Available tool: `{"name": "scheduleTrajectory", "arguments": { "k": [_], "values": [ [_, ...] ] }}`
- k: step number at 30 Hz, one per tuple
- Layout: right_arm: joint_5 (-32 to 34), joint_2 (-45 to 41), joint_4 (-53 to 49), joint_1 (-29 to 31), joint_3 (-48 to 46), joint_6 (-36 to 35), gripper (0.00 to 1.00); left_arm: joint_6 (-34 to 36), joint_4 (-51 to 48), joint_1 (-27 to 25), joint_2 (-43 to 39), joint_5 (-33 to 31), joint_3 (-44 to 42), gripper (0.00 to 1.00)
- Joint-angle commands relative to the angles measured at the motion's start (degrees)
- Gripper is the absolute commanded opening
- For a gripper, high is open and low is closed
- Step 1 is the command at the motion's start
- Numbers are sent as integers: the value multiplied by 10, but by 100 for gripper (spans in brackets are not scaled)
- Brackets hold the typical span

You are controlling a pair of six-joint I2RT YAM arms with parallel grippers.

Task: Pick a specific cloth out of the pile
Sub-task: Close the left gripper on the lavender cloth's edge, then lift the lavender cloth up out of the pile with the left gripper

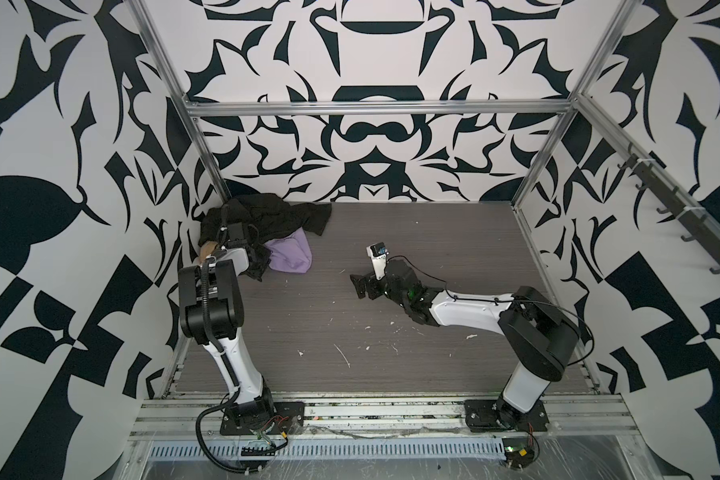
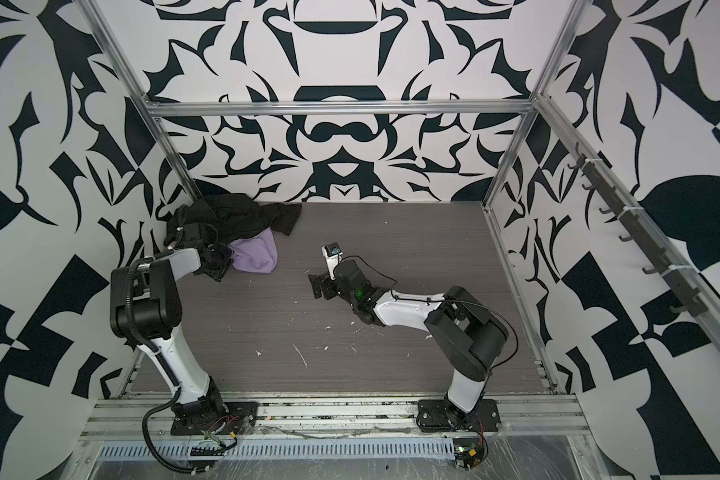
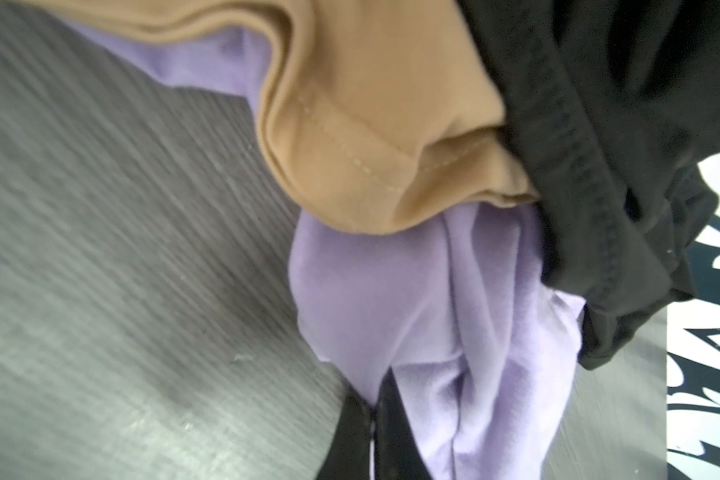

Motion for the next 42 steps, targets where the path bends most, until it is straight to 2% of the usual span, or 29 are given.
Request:
{"name": "scheduleTrajectory", "arguments": {
  "k": [1, 21, 42],
  "values": [
    [-3, -11, 25, 3, 7, -1, 100, 0, -13, 1, -20, 12, 8, 0],
    [3, -44, 22, 11, 4, 5, 99, 22, -34, 1, -115, 36, -4, 0],
    [11, -83, 16, 18, -10, 9, 100, 6, -66, 1, -190, 65, 59, 0]
  ]
}}
